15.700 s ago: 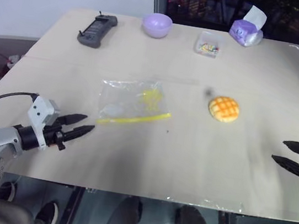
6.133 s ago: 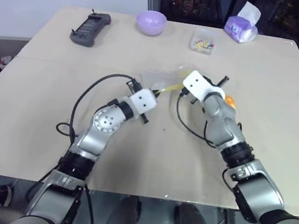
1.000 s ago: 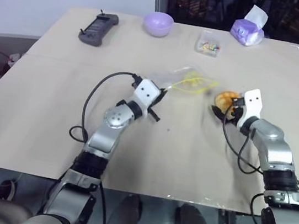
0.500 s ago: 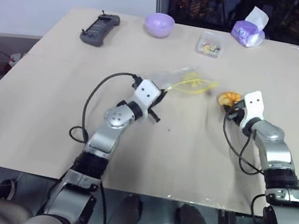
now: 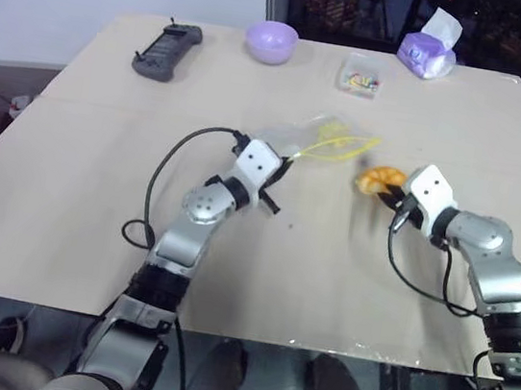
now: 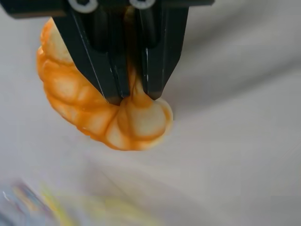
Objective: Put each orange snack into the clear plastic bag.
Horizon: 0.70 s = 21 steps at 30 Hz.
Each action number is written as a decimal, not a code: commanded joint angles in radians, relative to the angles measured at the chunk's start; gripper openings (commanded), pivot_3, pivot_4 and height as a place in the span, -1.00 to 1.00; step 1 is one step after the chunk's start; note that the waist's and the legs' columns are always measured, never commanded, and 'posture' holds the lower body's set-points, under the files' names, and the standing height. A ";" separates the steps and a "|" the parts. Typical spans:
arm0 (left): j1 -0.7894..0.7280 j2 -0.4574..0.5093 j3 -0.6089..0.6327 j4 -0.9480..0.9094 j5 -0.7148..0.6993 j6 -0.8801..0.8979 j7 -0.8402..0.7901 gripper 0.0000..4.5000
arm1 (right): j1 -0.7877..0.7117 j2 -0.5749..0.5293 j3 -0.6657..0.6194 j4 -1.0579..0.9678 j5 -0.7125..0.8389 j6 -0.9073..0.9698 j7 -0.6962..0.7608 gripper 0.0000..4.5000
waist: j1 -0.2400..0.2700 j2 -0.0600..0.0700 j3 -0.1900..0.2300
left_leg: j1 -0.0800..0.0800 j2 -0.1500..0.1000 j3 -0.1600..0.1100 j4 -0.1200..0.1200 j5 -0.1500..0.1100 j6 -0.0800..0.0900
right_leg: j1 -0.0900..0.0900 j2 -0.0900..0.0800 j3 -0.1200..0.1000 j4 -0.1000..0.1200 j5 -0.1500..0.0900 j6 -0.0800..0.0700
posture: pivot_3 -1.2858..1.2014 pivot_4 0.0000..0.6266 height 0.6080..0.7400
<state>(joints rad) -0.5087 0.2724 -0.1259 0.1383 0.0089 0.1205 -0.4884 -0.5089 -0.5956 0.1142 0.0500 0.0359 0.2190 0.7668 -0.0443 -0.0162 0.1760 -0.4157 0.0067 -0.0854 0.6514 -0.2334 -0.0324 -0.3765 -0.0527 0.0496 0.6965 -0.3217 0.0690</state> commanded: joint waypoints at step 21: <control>-0.009 -0.007 -0.042 -0.054 -0.023 -0.042 -0.090 -1.00 | -0.146 0.111 0.027 0.009 0.042 0.070 0.006 -0.99 | 0.004 0.000 0.000 | 0.000 -0.001 0.000 0.000 0.001 -0.001 | 0.000 -0.001 -0.001 0.000 0.000 0.000 | 0.03 -0.52 1.00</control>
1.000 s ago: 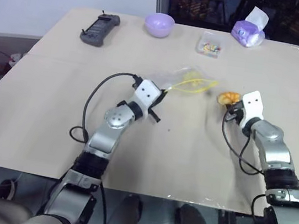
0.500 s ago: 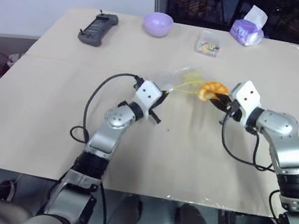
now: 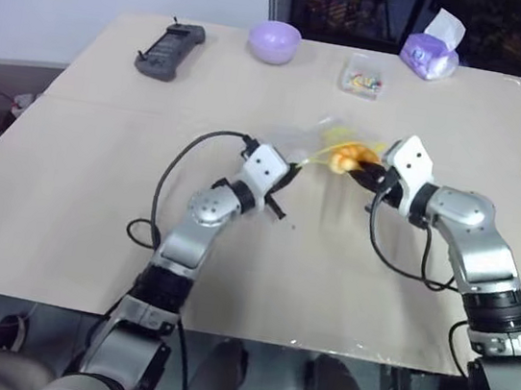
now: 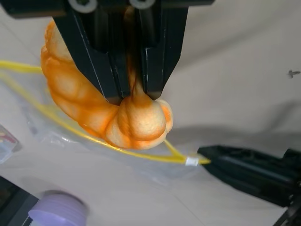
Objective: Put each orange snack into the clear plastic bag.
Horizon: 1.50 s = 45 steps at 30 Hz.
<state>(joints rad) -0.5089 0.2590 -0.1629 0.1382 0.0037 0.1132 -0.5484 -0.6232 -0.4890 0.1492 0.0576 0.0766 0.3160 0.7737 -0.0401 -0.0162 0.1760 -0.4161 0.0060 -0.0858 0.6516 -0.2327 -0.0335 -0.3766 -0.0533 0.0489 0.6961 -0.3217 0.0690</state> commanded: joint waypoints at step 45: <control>-0.059 -0.005 -0.041 0.010 -0.014 -0.117 -0.147 -1.00 | 0.077 -0.230 -0.079 -0.077 0.174 0.096 0.330 0.81 | -0.002 0.000 0.000 | 0.000 0.000 0.000 0.000 -0.002 0.004 | 0.000 0.000 0.000 0.000 0.000 0.000 | 0.03 -0.52 1.00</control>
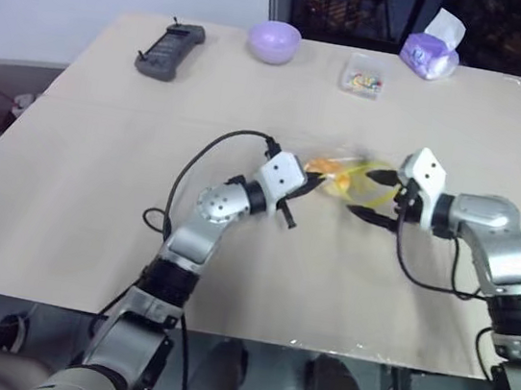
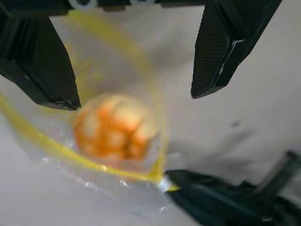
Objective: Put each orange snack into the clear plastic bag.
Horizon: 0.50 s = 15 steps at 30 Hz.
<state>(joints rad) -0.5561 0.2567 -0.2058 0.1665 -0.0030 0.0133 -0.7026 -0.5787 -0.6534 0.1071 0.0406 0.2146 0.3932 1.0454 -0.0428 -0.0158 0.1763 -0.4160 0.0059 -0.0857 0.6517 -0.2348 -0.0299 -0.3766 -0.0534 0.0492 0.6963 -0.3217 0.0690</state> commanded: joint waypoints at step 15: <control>-0.014 -0.003 0.000 -0.015 -0.011 -0.017 -0.003 -1.00 | -0.056 -0.083 0.006 0.293 -0.293 -0.281 -0.267 0.81 | 0.001 0.000 0.000 | 0.000 0.000 0.002 0.000 0.002 -0.004 | 0.000 0.000 0.002 0.000 0.000 0.000 | 0.03 -0.52 1.00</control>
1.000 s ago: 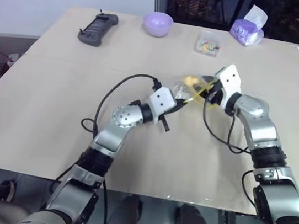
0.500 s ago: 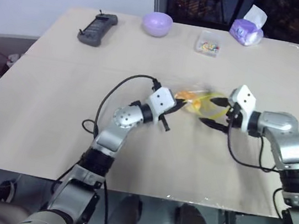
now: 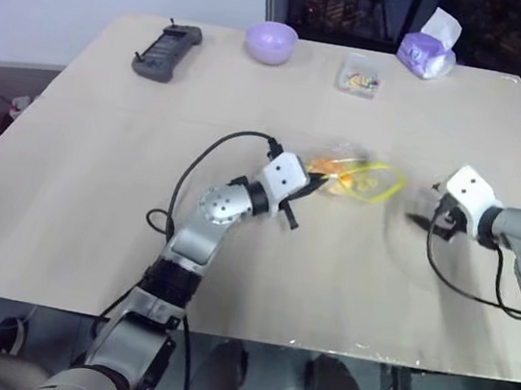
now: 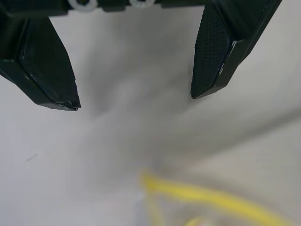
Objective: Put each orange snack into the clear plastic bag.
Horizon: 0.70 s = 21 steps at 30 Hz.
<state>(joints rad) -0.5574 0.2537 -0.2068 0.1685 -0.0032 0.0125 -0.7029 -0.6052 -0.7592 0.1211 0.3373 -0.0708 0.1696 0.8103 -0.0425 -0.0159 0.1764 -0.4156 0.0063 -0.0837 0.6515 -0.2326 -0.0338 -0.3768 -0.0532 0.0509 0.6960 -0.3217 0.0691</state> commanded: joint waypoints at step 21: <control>-0.017 0.001 0.011 -0.011 -0.008 -0.022 0.012 -1.00 | -0.057 0.095 -0.001 -0.020 -0.031 -0.132 -0.050 -0.99 | 0.002 0.000 0.000 | 0.000 0.000 -0.001 0.000 0.000 0.000 | 0.000 0.000 -0.001 0.000 0.000 0.000 | 0.03 -0.52 1.00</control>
<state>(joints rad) -0.5574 0.2553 -0.2065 0.1686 -0.0032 0.0125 -0.7025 -0.6452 -0.6497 0.1441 0.3347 -0.0946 0.0524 0.7773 -0.0406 -0.0159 0.1764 -0.4161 0.0058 -0.0844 0.6516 -0.2325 -0.0339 -0.3767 -0.0537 0.0502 0.6959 -0.3217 0.0691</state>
